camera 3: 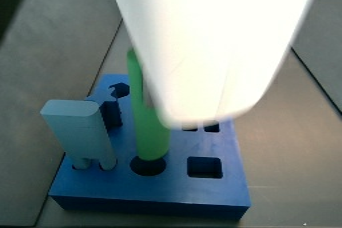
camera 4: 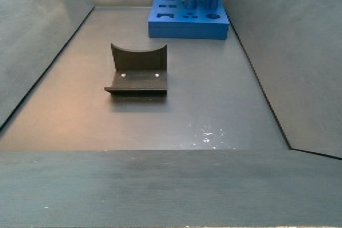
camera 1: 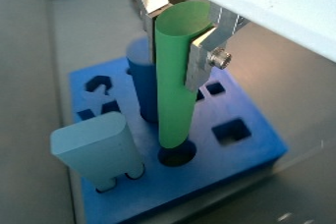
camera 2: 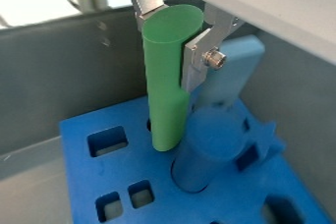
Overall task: Pick up the oval object. Move up. Move to above the board. Insert the oval object.
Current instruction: Insert the oval object.
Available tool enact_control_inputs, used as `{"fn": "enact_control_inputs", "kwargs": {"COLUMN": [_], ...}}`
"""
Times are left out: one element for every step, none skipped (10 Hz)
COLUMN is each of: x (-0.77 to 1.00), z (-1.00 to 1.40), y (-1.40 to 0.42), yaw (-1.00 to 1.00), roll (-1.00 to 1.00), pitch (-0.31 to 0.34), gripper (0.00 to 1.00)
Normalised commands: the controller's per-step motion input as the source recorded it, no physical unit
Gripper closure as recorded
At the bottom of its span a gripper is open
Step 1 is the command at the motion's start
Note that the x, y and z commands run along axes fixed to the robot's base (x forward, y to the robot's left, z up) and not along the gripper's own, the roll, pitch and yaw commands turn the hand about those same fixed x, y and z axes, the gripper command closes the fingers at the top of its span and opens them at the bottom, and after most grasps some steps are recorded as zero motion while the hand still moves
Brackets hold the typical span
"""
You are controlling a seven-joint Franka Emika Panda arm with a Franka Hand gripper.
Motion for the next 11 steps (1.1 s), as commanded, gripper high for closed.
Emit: {"fn": "enact_control_inputs", "kwargs": {"x": [0.00, 0.00, 0.00, 0.00, 0.00, -0.36, -0.40, -0.29, -0.36, -0.05, 0.03], "z": [-0.54, -0.49, -0.43, -0.42, -0.25, 0.00, 0.00, 0.00, 0.00, 0.00, -0.04], "y": [0.00, 0.00, 0.00, 0.00, 0.00, -0.16, -0.22, -0.23, -0.14, 0.00, -0.20], "yaw": [-1.00, -1.00, -1.00, -1.00, -1.00, -0.55, -0.49, -0.61, -0.22, 0.00, -0.11], "roll": [0.00, 0.00, 0.00, -0.01, 0.00, 0.00, 0.00, -0.03, 0.01, 0.00, 0.00], "pitch": [-0.016, -0.027, -0.031, -0.031, -0.024, -0.114, -0.130, -0.101, -0.164, -0.006, -0.096], "gripper": [1.00, 1.00, 1.00, 1.00, 1.00, 1.00, 1.00, 1.00, 1.00, 1.00, 1.00]}}
